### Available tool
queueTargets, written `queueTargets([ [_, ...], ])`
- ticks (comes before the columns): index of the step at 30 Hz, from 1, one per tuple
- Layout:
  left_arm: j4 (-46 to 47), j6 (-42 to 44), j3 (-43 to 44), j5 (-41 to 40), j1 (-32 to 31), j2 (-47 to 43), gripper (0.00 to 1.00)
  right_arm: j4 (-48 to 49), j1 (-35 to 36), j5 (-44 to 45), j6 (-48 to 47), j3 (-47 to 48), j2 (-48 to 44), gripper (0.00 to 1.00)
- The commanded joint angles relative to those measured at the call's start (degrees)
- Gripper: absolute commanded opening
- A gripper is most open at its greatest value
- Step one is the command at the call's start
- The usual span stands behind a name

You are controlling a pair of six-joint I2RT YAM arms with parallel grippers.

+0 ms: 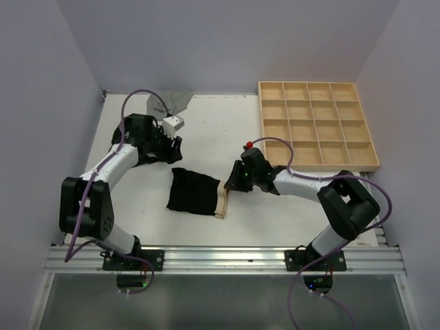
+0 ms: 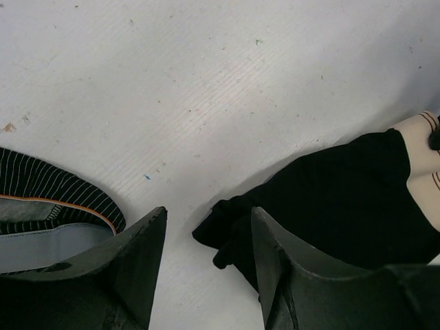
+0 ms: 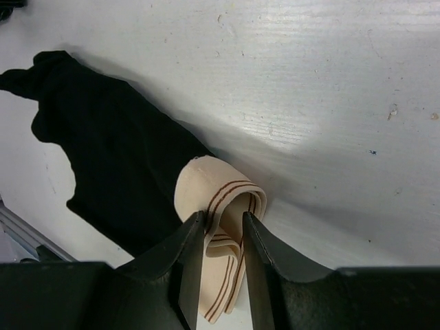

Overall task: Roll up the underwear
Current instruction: Fold the underwear

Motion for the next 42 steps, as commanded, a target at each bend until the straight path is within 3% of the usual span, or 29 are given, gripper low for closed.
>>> queueTargets([
  [1, 0.3, 0.5, 1.2, 2.6, 0.1, 0.6, 0.56, 5.1, 0.2, -1.3, 2.3, -1.0, 1.6, 0.32],
  [8, -0.6, 0.4, 0.8, 2.2, 0.1, 3.9, 0.54, 7.1, 0.2, -1.4, 2.9, -2.7, 2.5, 0.26],
  [18, -3.0, 2.5, -0.6, 4.5, 0.1, 6.3, 0.37, 8.5, 0.2, -1.1, 2.9, -3.8, 2.7, 0.09],
  [25, -3.3, 2.9, -2.4, 6.6, 0.2, 4.2, 0.47, 9.0, 0.2, -1.1, 2.7, -4.3, 2.8, 0.04],
  [30, -3.6, 3.1, -2.5, 6.5, 0.2, 3.9, 0.47, 9.6, 0.2, -1.3, 2.7, -4.6, 3.0, 0.0],
  [34, -3.2, 3.2, -2.9, 4.6, 0.2, 4.8, 0.34, 9.8, 0.2, -0.8, 2.7, -5.0, 2.9, 0.0],
  [35, -3.0, 3.2, -3.1, 4.1, 0.2, 4.9, 0.21, 9.8, 0.2, -0.7, 2.6, -5.1, 2.9, 0.0],
  [38, -2.0, 2.4, -3.6, 3.2, 0.6, 4.7, 0.0, 9.8, 0.1, -0.1, 2.4, -5.5, 2.6, 0.0],
  [42, -0.6, 1.2, -4.3, 2.5, 1.9, 3.6, 0.0, 9.5, -0.1, 0.5, 1.7, -6.3, 2.1, 0.0],
])
